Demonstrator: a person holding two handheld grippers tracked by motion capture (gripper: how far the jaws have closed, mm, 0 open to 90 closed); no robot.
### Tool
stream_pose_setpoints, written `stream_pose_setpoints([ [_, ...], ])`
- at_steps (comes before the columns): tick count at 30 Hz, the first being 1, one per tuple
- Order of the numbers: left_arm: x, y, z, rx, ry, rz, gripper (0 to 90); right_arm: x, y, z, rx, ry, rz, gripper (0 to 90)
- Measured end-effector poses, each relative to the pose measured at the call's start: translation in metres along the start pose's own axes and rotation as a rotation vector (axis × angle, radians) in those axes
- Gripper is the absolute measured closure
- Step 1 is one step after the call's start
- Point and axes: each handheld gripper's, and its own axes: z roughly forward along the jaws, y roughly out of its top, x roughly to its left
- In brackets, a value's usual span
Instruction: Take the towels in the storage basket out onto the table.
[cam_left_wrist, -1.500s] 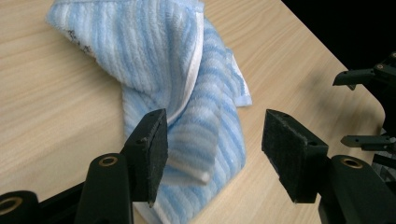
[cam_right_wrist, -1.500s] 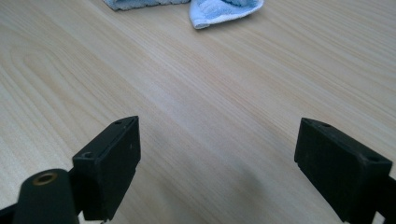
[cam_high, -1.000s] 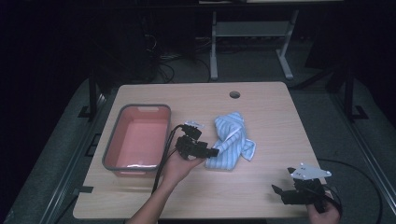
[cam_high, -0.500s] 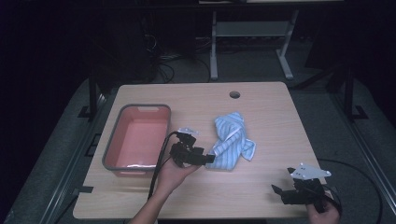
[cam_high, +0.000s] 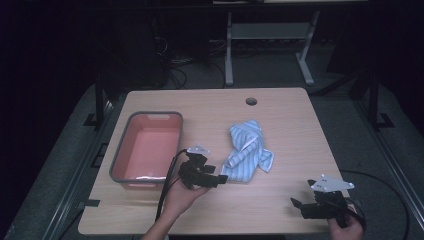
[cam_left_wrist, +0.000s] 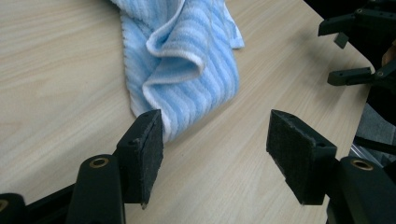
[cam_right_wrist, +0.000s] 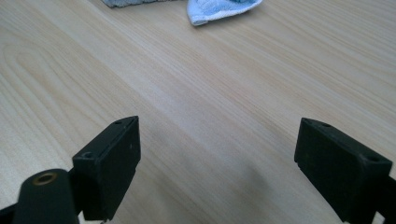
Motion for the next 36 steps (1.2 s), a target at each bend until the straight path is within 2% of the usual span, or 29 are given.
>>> stream_pose_setpoints([
  [4,-0.001,-0.006,-0.001,-0.006,-0.003,0.004,34.7,0.000,0.000,0.001,-0.002,0.002,-0.001,13.9],
  [12,-0.001,-0.017,-0.003,-0.012,-0.015,-0.016,31.8,0.001,0.000,0.002,0.008,0.000,-0.005,13.9],
  [13,0.000,-0.020,-0.004,-0.031,-0.021,-0.032,31.5,0.001,0.000,0.003,0.009,0.004,-0.005,13.8],
  [16,0.001,-0.023,-0.006,-0.037,-0.022,-0.039,31.4,0.001,0.000,0.003,0.008,0.003,-0.008,13.8],
  [25,0.000,-0.034,-0.010,-0.040,0.000,-0.031,30.7,0.001,0.000,0.003,0.009,0.003,-0.008,13.9],
  [36,-0.007,-0.049,-0.010,-0.021,0.040,0.019,29.6,0.003,-0.001,0.003,0.010,0.003,0.003,13.8],
])
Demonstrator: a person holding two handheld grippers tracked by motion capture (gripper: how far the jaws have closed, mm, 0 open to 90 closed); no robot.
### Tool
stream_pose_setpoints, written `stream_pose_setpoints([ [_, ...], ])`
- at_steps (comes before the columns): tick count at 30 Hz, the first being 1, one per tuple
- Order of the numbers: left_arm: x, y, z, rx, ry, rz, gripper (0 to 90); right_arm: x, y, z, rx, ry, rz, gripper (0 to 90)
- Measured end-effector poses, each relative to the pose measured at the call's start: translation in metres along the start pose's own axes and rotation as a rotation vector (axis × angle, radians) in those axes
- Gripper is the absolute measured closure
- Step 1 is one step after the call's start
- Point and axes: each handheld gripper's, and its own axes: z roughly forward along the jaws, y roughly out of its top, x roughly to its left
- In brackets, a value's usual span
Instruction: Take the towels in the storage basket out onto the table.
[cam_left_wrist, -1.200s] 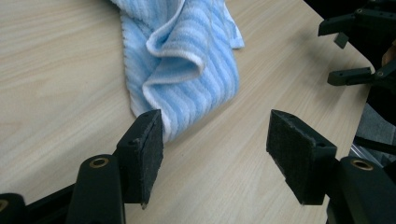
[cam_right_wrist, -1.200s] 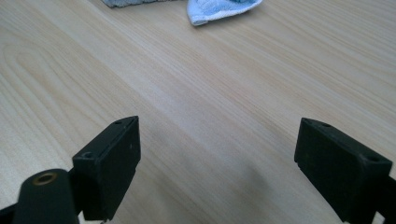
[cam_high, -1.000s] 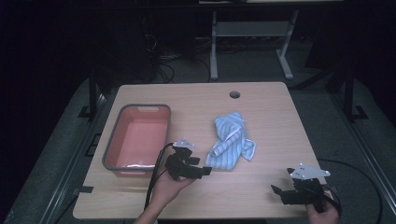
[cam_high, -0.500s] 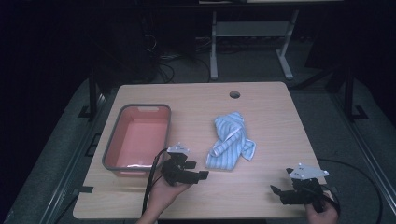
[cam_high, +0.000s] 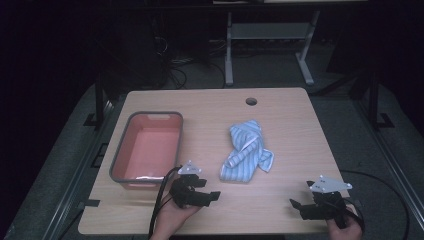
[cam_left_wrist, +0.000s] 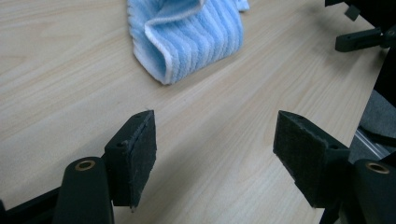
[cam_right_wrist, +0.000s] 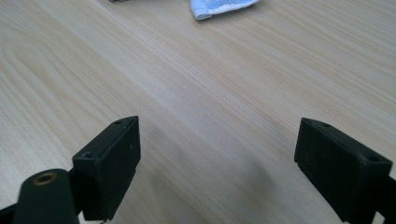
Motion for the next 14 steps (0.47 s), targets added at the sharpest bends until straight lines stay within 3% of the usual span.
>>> stream_pose_setpoints([
  [5,-0.002,-0.008,0.002,-0.004,-0.006,-0.003,29.2,0.002,0.001,0.000,0.001,0.005,-0.011,13.8],
  [10,-0.006,-0.015,0.004,0.032,0.013,0.052,28.2,0.006,0.002,0.000,-0.001,0.018,-0.029,13.8],
  [14,-0.009,-0.015,0.003,0.014,0.009,0.062,27.6,0.006,0.001,0.000,-0.006,0.020,-0.036,13.9],
])
